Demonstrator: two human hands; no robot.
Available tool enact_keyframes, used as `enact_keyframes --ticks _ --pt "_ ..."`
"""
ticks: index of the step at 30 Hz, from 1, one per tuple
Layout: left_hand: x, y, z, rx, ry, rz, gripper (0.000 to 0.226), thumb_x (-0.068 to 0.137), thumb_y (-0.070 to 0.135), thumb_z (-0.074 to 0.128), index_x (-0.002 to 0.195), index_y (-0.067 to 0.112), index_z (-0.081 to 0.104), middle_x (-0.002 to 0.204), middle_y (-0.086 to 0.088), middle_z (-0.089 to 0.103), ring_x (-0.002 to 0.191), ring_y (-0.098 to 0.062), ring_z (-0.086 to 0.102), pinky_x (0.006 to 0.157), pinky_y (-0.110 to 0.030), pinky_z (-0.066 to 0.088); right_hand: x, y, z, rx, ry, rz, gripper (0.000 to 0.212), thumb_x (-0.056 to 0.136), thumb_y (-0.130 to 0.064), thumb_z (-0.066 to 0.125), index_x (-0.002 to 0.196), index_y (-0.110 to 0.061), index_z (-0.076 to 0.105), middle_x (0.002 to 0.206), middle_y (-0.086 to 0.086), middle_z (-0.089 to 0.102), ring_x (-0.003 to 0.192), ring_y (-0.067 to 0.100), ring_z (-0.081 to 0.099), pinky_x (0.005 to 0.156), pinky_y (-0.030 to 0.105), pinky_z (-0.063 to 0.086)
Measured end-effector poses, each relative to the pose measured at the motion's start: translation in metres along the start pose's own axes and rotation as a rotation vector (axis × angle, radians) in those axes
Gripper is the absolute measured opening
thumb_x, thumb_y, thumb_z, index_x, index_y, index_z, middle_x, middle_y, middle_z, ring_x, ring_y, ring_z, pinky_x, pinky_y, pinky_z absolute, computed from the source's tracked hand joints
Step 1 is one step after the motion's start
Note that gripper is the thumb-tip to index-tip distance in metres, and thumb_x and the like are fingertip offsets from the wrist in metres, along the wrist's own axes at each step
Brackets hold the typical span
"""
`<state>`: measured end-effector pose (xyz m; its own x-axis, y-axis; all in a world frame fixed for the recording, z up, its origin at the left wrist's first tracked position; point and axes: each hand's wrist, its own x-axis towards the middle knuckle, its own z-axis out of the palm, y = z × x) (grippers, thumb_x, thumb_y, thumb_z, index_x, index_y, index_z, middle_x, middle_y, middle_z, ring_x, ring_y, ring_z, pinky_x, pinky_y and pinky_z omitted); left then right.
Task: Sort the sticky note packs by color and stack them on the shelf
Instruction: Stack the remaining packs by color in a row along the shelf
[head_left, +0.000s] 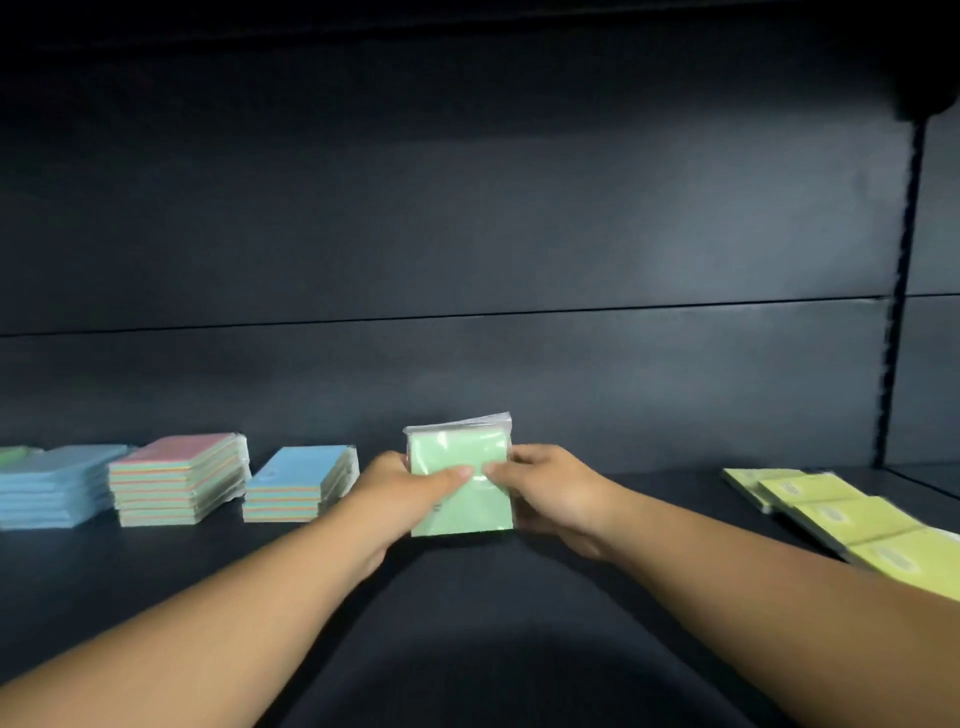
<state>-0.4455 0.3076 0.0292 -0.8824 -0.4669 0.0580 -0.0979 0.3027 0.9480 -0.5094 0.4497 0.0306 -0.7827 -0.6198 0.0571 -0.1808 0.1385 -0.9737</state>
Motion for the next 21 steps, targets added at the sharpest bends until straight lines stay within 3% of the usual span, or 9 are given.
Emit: enact_keyframes --ticks 3,6,10,14,21 --pt "0.020 0.007 -0.019 -0.006 -0.024 -0.084 0.029 0.079 0.030 0.072 0.095 0.008 0.063 0.090 -0.005 0.069 0.082 -0.019 0.065 0.072 -0.030 0.053 0.024 -0.014 0.017 -0.025 0.070 0.136 0.025 0.094 -0.023 0.050 0.110 -0.005 0.058 0.086 0.004 0.060 0.066 0.015 0.054 0.057 0.024 0.046" --pt "0.039 0.008 -0.027 0.007 -0.032 -0.167 0.024 0.083 0.031 0.068 0.080 0.012 0.053 0.075 -0.002 0.060 0.066 -0.014 0.056 0.056 -0.023 0.042 0.047 -0.021 0.032 0.021 0.101 0.301 0.014 0.096 -0.021 0.044 0.087 -0.013 0.051 0.074 0.003 0.053 0.061 0.015 0.052 0.058 0.028 0.046" --pt "0.063 0.003 -0.032 0.088 -0.065 -0.281 0.026 0.084 0.038 0.065 0.079 0.015 0.053 0.072 -0.001 0.059 0.066 -0.015 0.054 0.060 -0.025 0.040 0.072 -0.022 0.041 0.028 0.109 0.450 0.022 0.097 -0.022 0.040 0.079 -0.013 0.047 0.069 0.003 0.053 0.060 0.015 0.053 0.071 0.032 0.051" --pt "0.079 0.004 -0.031 0.158 -0.072 -0.316 0.028 0.087 0.035 0.062 0.073 0.013 0.051 0.069 -0.001 0.055 0.062 -0.014 0.050 0.058 -0.024 0.039 0.084 -0.025 0.042 -0.101 0.106 0.484 0.026 0.098 -0.021 0.037 0.076 -0.011 0.046 0.067 0.003 0.052 0.056 0.013 0.049 0.055 0.024 0.042" --pt "0.090 -0.008 -0.026 0.083 -0.068 -0.278 0.025 0.089 0.031 0.059 0.077 0.010 0.053 0.078 -0.007 0.060 0.070 -0.023 0.058 0.066 -0.029 0.045 0.100 -0.013 0.053 -0.091 0.227 0.388 0.029 0.096 -0.012 0.037 0.068 -0.009 0.041 0.063 0.008 0.044 0.051 0.019 0.040 0.053 0.025 0.034"
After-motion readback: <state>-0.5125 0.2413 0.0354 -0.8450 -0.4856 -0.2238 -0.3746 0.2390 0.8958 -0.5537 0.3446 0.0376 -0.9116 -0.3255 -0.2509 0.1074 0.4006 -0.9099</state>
